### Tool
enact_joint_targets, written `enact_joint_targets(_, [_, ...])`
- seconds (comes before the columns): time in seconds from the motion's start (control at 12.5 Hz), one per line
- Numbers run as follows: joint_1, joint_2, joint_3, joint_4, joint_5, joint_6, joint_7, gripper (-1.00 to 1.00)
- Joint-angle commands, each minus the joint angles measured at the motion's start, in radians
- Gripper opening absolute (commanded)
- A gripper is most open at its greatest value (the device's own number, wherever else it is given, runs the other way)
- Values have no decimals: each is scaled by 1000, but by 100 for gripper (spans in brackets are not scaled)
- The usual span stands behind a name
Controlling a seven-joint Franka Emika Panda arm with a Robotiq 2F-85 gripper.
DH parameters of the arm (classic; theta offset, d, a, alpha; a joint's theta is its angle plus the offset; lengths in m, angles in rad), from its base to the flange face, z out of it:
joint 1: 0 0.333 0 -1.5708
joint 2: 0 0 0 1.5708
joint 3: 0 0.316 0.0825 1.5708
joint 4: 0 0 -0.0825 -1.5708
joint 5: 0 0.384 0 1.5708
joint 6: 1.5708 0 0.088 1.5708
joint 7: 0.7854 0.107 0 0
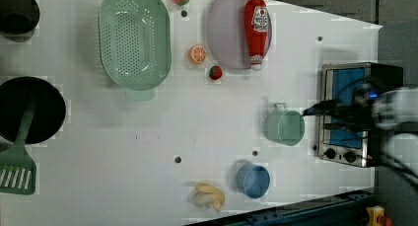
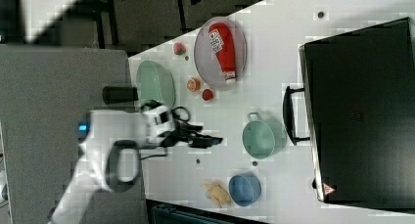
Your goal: Drag mug right to left.
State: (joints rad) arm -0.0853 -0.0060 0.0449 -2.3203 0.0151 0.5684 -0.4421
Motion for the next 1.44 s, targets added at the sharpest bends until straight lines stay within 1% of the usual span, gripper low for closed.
enact_joint_targets(0.08, [-3, 20, -7, -65, -9, 171, -279, 100])
enact_joint_targets(0.4, [0, 130, -4, -141, -17, 375, -282, 100])
enact_joint_targets(0.56, [4, 179, -1, -153, -51, 436, -282, 100])
enact_joint_targets(0.64, [4, 197, -1, -156, -64, 454, -282, 92])
enact_joint_targets(0.88, [7, 215, 0, -159, -69, 461, -282, 17])
enact_joint_targets(1.12, [18, 214, 4, -163, -70, 463, -282, -52])
enact_joint_targets(1.2, [28, 214, 7, -162, -69, 465, -281, -65])
enact_joint_targets(1.44, [62, 217, 30, -159, -69, 480, -255, -65])
